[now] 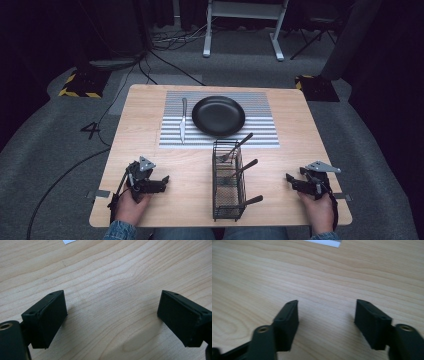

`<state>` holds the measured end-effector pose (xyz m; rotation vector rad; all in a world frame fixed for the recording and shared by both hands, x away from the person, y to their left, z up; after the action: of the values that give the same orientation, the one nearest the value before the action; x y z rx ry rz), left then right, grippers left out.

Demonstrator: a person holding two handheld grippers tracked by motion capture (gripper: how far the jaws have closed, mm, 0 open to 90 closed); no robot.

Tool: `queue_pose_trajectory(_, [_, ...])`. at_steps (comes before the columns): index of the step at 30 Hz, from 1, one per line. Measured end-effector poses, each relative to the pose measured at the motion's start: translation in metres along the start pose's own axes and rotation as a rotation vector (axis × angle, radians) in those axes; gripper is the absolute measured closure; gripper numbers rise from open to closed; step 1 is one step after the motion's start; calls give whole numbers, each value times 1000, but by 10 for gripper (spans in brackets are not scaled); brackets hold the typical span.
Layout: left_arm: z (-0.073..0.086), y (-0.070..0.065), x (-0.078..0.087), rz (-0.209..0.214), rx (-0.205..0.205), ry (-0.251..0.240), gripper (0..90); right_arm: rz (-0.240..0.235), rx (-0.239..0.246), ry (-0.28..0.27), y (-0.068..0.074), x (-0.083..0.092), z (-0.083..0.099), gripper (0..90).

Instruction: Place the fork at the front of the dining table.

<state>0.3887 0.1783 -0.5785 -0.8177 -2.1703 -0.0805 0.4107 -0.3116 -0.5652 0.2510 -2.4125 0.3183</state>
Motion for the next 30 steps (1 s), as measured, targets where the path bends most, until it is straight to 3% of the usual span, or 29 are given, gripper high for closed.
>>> queue_pose_trajectory(2, [0, 0, 0, 1, 0, 0, 91, -25, 25, 0, 5, 3, -1, 428])
queue_pose_trajectory(5, [0, 0, 0, 1, 0, 1, 91, -62, 19, -19, 10, 9, -6, 441])
queue_pose_trajectory(10, [0, 0, 0, 0, 0, 0, 91, -147, -4, -55, 22, 27, -27, 434])
queue_pose_trajectory(12, [0, 0, 0, -1, 1, -1, 91, -177, 8, -65, 28, 34, -37, 433])
queue_pose_trajectory(19, [0, 0, 0, 0, 1, 0, 92, -214, 12, -54, 36, 49, -62, 449])
queue_pose_trajectory(24, [0, 0, 0, 0, 0, 0, 91, -245, 50, -87, 44, 55, -88, 447])
queue_pose_trajectory(30, [0, 0, 1, -1, -4, 0, 92, -297, 63, -112, 52, 56, -111, 449])
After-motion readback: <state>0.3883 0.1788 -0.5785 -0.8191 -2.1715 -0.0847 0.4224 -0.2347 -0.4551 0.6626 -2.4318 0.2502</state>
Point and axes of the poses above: each handheld gripper's, and its own axes: x roughly backward along the jaws, z roughly out of its underside, y roughly to its left, the point moved 9 cm from there along -x, roughly forward along the jaws, and after that the axes turned 13 degrees about z, right-handed, at the moved point
